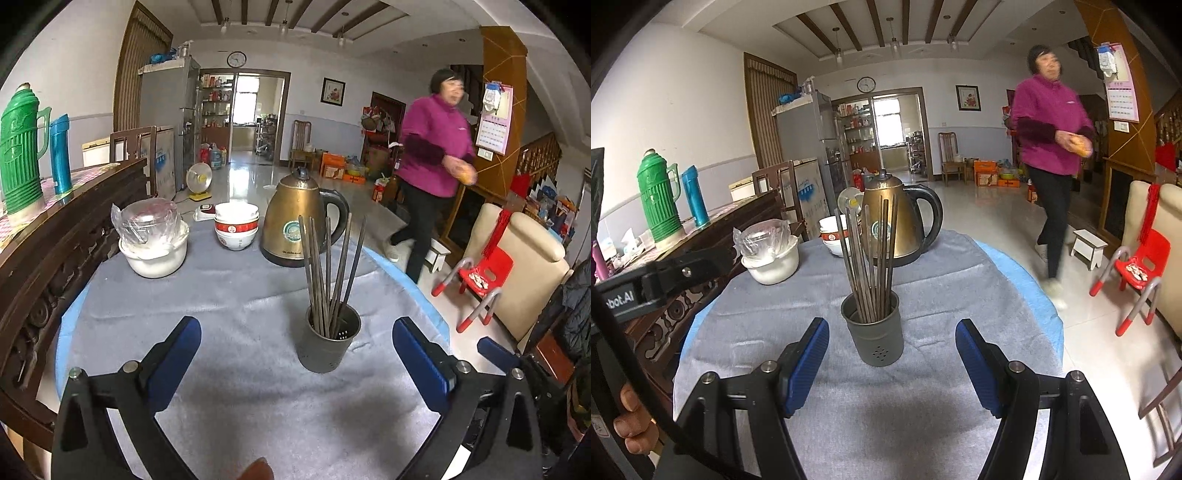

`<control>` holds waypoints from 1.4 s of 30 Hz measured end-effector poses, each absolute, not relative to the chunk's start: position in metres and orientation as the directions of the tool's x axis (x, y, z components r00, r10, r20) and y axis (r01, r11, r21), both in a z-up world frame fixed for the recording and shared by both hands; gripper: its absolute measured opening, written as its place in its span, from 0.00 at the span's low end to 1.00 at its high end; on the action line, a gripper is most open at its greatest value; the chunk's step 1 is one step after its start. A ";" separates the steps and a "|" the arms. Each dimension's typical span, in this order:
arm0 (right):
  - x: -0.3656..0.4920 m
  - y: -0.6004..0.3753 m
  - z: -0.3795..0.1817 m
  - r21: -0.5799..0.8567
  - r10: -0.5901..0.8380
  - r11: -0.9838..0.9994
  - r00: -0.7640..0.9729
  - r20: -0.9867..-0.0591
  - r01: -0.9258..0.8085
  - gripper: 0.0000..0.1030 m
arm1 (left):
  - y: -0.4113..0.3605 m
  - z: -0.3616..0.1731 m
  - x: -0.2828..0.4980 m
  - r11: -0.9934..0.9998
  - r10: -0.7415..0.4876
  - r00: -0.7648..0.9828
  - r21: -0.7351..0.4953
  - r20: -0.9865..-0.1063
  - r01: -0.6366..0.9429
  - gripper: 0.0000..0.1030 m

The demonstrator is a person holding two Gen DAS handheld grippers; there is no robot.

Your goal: Organize utensils

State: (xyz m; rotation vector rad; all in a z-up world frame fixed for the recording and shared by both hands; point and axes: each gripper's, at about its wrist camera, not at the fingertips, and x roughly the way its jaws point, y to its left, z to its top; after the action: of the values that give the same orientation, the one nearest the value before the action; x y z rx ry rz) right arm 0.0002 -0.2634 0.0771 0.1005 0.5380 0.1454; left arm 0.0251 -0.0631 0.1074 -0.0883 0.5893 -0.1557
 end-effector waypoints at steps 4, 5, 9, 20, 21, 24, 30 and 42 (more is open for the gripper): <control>0.000 -0.262 0.079 0.132 0.170 0.984 0.852 -0.496 -0.119 0.72 | -0.064 0.104 0.027 0.989 -0.147 0.818 -0.106 -0.556 0.106 1.00; 0.001 -0.262 0.079 0.131 0.172 0.984 0.852 -0.494 -0.122 0.72 | -0.064 0.104 0.027 0.990 -0.142 0.819 -0.101 -0.555 0.103 1.00; 0.002 -0.260 0.079 0.132 0.178 0.983 0.853 -0.491 -0.129 0.72 | -0.064 0.103 0.027 0.990 -0.138 0.817 -0.096 -0.559 0.101 1.00; 0.014 -0.258 0.069 0.167 0.223 0.973 0.815 -0.535 -0.157 0.72 | -0.064 0.095 0.030 0.996 -0.092 0.800 -0.063 -0.593 0.068 1.00; 0.014 -0.258 0.068 0.169 0.225 0.973 0.812 -0.538 -0.158 0.72 | -0.064 0.094 0.030 0.996 -0.089 0.798 -0.058 -0.597 0.067 1.00; 0.014 -0.257 0.068 0.167 0.225 0.973 0.812 -0.539 -0.158 0.72 | -0.063 0.094 0.031 0.996 -0.087 0.795 -0.062 -0.600 0.062 1.00; 0.015 -0.255 0.066 0.170 0.231 0.972 0.806 -0.544 -0.164 0.72 | -0.060 0.092 0.028 0.997 -0.071 0.795 -0.054 -0.603 0.048 1.00; 0.010 -0.251 0.070 0.163 0.241 0.970 0.809 -0.536 -0.182 0.72 | -0.060 0.091 0.028 0.998 -0.068 0.790 -0.049 -0.609 0.047 1.00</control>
State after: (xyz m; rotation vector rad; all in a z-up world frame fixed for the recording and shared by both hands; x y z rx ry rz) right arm 0.0096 -0.2508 0.0701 0.1056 0.5865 0.2266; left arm 0.0278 -0.0604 0.0913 -0.0317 0.6565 -0.0619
